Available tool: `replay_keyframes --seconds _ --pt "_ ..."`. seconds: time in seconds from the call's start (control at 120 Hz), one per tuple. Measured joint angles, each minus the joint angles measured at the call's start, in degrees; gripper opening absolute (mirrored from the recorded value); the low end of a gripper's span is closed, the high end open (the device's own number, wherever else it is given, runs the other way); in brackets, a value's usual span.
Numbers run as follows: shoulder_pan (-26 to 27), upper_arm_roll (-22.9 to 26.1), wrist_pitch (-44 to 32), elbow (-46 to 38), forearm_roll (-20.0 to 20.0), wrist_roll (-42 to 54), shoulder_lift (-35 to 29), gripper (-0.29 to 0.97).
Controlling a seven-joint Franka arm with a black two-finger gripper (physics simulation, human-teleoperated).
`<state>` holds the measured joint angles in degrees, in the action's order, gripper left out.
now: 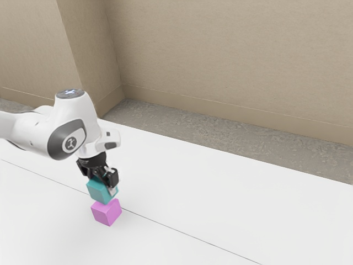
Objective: Pick up the blue block with one arm, and put the blue block on the pink block with one arm
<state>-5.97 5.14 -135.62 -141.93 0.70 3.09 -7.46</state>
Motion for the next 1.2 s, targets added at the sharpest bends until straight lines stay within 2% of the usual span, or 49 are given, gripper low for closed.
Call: replay_keyframes --seconds 1.2 --pt "-0.01 -0.39 -0.27 -1.37 1.94 1.79 0.03 0.37"
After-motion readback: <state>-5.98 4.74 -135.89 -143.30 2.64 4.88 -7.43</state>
